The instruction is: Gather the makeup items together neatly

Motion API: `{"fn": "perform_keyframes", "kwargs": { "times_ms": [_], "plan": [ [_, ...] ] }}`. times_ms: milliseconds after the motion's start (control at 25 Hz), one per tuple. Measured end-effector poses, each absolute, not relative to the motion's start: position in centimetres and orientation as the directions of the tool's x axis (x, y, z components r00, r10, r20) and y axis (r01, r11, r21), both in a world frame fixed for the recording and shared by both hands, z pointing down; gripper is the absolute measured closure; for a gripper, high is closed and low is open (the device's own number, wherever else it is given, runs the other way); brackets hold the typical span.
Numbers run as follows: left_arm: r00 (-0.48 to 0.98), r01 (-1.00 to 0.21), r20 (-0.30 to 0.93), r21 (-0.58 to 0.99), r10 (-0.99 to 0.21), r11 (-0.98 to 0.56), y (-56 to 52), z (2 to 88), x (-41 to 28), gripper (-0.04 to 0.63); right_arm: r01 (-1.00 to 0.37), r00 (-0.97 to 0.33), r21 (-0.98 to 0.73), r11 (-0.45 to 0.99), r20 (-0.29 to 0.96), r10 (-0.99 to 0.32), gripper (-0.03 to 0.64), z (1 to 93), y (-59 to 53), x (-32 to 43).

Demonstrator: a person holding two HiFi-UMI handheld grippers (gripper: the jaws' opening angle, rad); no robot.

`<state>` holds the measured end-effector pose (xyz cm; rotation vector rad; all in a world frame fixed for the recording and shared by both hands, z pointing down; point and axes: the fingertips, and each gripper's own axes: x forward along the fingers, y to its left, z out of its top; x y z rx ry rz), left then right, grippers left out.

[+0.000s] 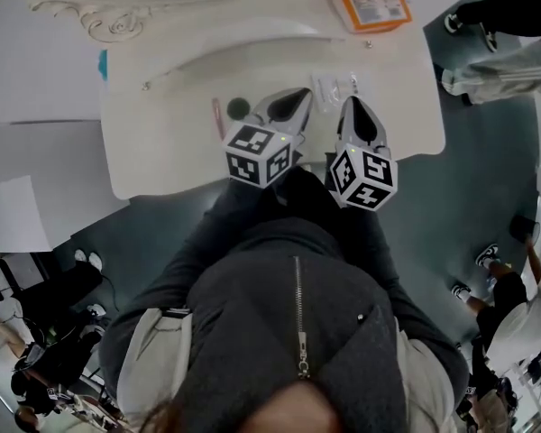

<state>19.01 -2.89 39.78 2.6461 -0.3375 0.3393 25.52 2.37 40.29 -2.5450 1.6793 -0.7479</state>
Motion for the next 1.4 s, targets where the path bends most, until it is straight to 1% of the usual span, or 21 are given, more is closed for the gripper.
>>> {"fn": "perform_keyframes", "kwargs": {
  "times_ms": [320, 480, 600, 680, 800, 880, 1160, 1400],
  "plan": [
    [0.932, -0.290, 0.325, 0.410, -0.159, -0.865, -2.0, 42.3, 22.1, 0.587, -0.877, 0.273, -0.244, -0.415, 0.458, -0.846, 0.550, 42.9, 2.6, 28.1],
    [0.925, -0.298, 0.348, 0.419, -0.152, -0.858, -2.1, 44.0, 23.0, 0.586, -0.883, 0.240, -0.248, -0.399, 0.493, -0.837, 0.499, 44.4, 2.1, 28.5],
    [0.919, -0.310, 0.361, 0.421, -0.156, -0.852, -2.5, 45.1, 23.6, 0.586, -0.890, 0.226, -0.235, -0.391, 0.517, -0.826, 0.440, 45.4, 1.5, 29.2],
    [0.915, -0.322, 0.370, 0.425, -0.162, -0.846, -3.0, 45.8, 23.7, 0.586, -0.891, 0.216, -0.234, -0.390, 0.538, -0.815, 0.423, 46.3, 1.0, 29.7],
    [0.907, -0.348, 0.384, 0.442, -0.176, -0.827, -3.6, 46.8, 23.6, 0.586, -0.898, 0.185, -0.227, -0.376, 0.582, -0.792, 0.371, 47.6, 0.4, 30.1],
    [0.901, -0.363, 0.391, 0.450, -0.185, -0.816, -3.8, 47.2, 23.7, 0.587, -0.906, 0.165, -0.217, -0.363, 0.608, -0.777, 0.350, 48.3, 0.1, 30.3],
    [0.891, -0.390, 0.407, 0.458, -0.202, -0.799, -4.8, 47.9, 23.8, 0.586, -0.918, 0.112, -0.215, -0.334, 0.667, -0.737, 0.310, 50.3, -1.2, 30.4],
    [0.886, -0.406, 0.410, 0.462, -0.216, -0.789, -5.3, 48.1, 23.5, 0.588, -0.930, 0.096, -0.188, -0.315, 0.703, -0.705, 0.304, 51.6, -1.7, 29.8]
  ]
}}
